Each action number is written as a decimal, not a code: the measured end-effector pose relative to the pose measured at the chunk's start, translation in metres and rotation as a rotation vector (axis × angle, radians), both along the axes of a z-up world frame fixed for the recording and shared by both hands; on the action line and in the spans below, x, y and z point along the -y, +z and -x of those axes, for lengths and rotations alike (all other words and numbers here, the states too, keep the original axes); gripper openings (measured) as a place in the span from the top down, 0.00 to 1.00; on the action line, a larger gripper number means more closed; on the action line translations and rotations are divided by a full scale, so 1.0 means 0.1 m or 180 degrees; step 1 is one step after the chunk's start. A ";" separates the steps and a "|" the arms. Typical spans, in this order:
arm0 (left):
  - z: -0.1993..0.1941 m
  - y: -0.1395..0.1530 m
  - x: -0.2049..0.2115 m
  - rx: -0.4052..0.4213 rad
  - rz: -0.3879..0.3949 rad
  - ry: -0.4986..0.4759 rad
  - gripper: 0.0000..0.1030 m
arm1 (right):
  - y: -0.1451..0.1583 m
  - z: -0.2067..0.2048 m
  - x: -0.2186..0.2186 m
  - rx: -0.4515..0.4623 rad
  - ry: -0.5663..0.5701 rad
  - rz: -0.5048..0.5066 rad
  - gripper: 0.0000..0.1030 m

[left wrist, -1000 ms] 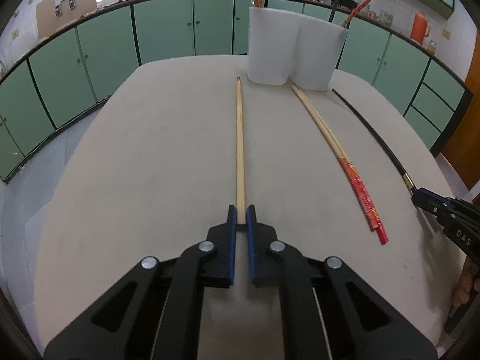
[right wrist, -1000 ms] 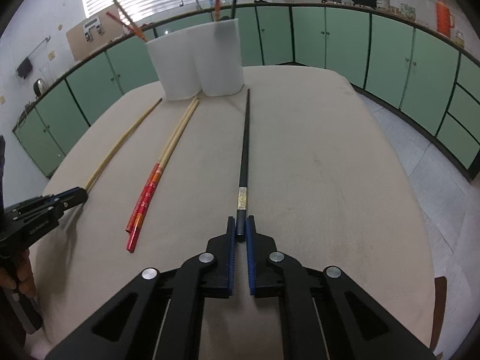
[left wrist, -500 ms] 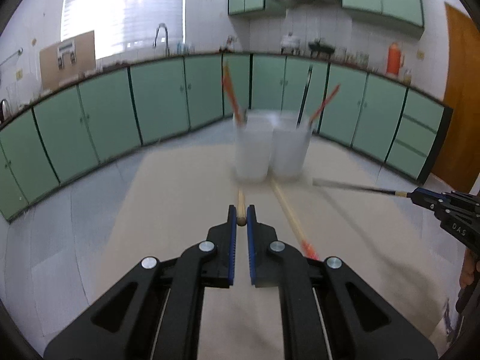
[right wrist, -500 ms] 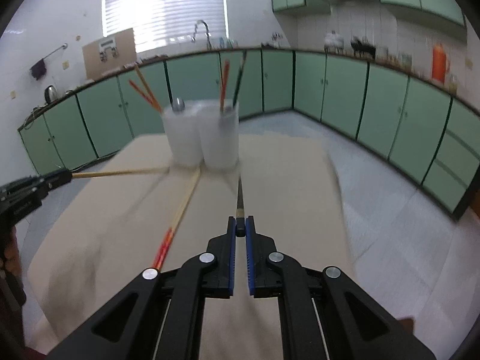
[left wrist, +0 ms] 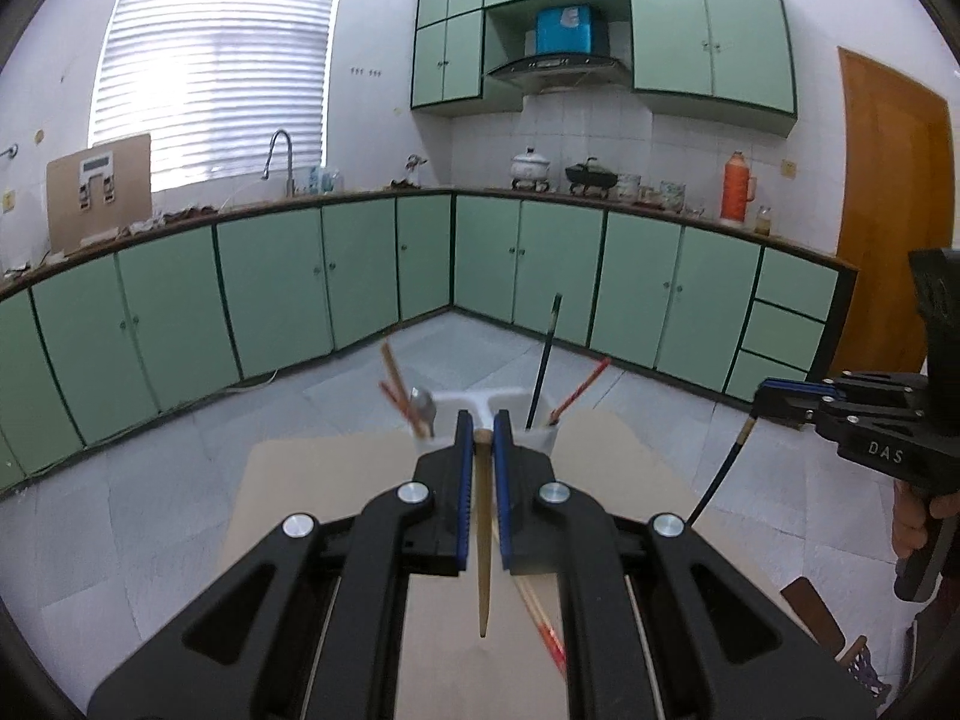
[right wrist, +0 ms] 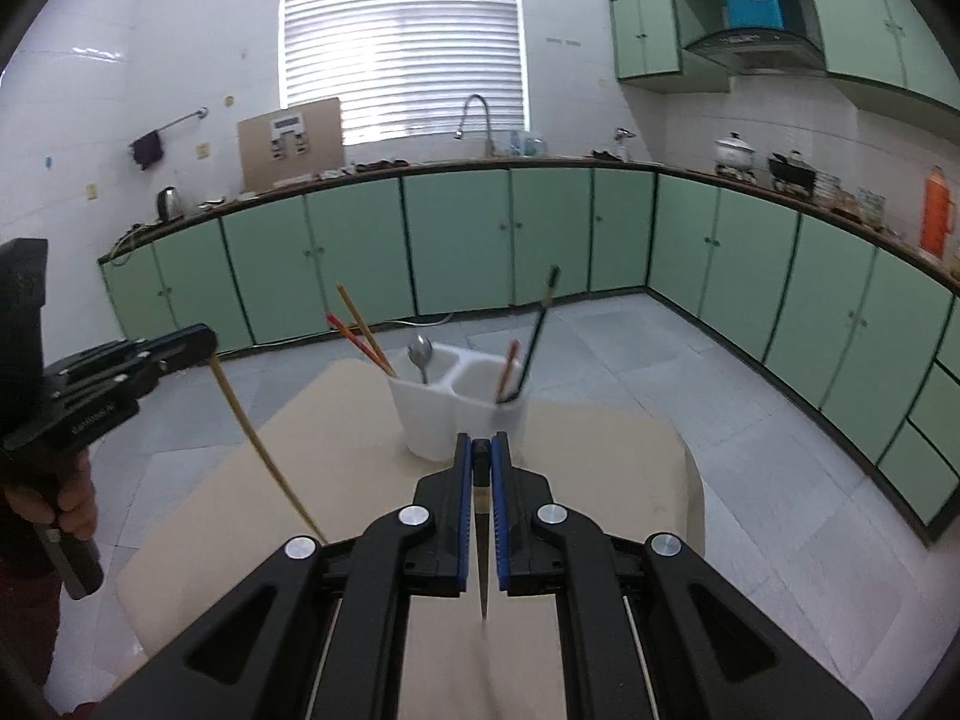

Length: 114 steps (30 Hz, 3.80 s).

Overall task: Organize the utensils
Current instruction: 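Lift both chopsticks and insert them upright into the white holder, then open both tools and withdraw them from the holder, then move both tools to the last red-patterned chopsticks and grasp one with the right tool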

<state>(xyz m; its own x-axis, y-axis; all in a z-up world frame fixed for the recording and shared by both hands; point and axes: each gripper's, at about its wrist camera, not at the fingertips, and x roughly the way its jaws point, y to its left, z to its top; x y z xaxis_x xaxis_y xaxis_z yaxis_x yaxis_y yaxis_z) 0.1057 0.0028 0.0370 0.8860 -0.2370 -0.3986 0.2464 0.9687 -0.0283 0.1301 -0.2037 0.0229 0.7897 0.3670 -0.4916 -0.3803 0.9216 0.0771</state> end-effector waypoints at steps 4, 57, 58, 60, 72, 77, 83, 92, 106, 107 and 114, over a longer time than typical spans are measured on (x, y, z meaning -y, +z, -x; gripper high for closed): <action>-0.10 0.23 0.03 0.0158 0.0065 -0.0030 0.94 | 0.32 -0.11 -0.02 0.0103 0.0130 -0.0139 0.94; -0.27 -0.54 -0.09 -0.0060 -0.0051 0.0504 0.17 | -0.79 -0.17 -0.09 0.0086 -0.0650 -0.0367 0.14; -0.23 -0.61 -0.10 -0.0112 -0.0067 0.0502 0.17 | -0.85 -0.15 -0.10 0.0036 -0.0663 -0.0378 0.14; -0.20 -0.74 -0.12 -0.0213 -0.0112 0.0521 0.16 | -1.01 -0.11 -0.11 -0.0062 -0.0704 -0.0373 0.14; -0.05 -1.74 -0.33 -0.1024 -0.0299 0.0588 0.16 | -1.86 0.19 -0.29 -0.0633 -0.0732 -0.0304 0.14; 0.01 -1.91 -0.33 -0.1191 -0.0325 0.0610 0.14 | -1.99 0.27 -0.43 -0.0743 -0.0619 -0.0237 0.14; 0.10 -2.04 -0.39 -0.1288 -0.0398 0.0675 0.14 | -2.10 0.39 -0.61 -0.0852 -0.0423 -0.0147 0.25; 0.14 -2.06 -0.55 -0.1322 -0.0341 0.0812 0.14 | -2.22 0.55 -0.94 -0.0984 -0.0112 0.0024 0.62; 0.13 -2.07 -0.46 -0.1315 -0.0340 0.0752 0.14 | -2.27 0.56 -1.02 -0.0983 -0.0153 0.0118 0.87; 0.12 -2.07 -0.45 -0.1314 -0.0339 0.0754 0.14 | -2.27 0.56 -1.04 -0.0970 -0.0150 0.0147 0.87; 0.14 -2.06 -0.46 -0.1315 -0.0343 0.0748 0.14 | -2.27 0.58 -1.07 -0.0917 -0.0177 0.0260 0.94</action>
<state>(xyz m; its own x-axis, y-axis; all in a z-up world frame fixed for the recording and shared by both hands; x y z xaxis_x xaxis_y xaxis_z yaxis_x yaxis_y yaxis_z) 0.0920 0.0487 -0.1691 0.6729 0.0124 -0.7396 0.0100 0.9996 0.0258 0.0719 -0.0966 -0.2045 0.6313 0.2772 -0.7243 -0.3024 0.9480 0.0993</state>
